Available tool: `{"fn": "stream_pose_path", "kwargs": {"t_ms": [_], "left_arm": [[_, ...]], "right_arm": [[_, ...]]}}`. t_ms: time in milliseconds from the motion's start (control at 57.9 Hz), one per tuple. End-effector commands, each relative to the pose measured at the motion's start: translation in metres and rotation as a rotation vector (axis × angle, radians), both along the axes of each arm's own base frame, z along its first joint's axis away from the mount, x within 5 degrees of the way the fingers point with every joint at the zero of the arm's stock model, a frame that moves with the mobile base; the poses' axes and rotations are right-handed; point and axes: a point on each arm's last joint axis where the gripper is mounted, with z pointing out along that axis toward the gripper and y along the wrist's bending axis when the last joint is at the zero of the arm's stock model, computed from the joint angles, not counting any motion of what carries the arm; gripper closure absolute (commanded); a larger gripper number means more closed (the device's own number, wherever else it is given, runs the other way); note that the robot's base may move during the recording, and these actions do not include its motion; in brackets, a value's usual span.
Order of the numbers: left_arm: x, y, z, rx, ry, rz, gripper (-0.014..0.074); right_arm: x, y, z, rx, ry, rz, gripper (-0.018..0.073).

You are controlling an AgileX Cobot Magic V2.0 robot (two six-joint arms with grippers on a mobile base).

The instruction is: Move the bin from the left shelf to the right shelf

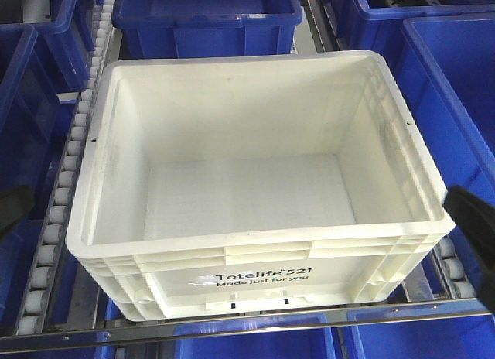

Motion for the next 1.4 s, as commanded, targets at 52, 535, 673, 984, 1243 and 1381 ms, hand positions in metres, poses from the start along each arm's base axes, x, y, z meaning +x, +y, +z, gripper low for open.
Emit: {"fn": "stream_pose_path", "kwargs": {"t_ms": [52,535,673,984,1243,1381], "left_arm": [[-0.024,0.005,0.002,-0.038,-0.179,-0.052,0.0209],[-0.053,0.012,-0.033,-0.013,-0.267,-0.114,0.0435],[-0.053,0.012,-0.033,-0.016,-0.271,-0.113,0.0605],[-0.053,0.012,-0.033,-0.016,-0.27,-0.113,0.0604],[-0.053,0.012,-0.033,-0.016,-0.27,-0.113,0.0604],[-0.049,0.012,-0.046,0.013,-0.238,-0.107,0.0604]], "right_arm": [[-0.024,-0.009,-0.008,0.132,-0.139,0.031,0.0084],[-0.045,-0.024,-0.037,0.176,-0.134,-0.009,0.0398],[-0.045,-0.025,-0.039,0.149,-0.133,-0.019,0.0571],[-0.045,-0.025,-0.038,0.15,-0.135,-0.018,0.0566],[-0.045,-0.025,-0.038,0.15,-0.134,-0.019,0.0566],[-0.045,-0.025,-0.038,0.15,-0.134,-0.019,0.0566]]}}
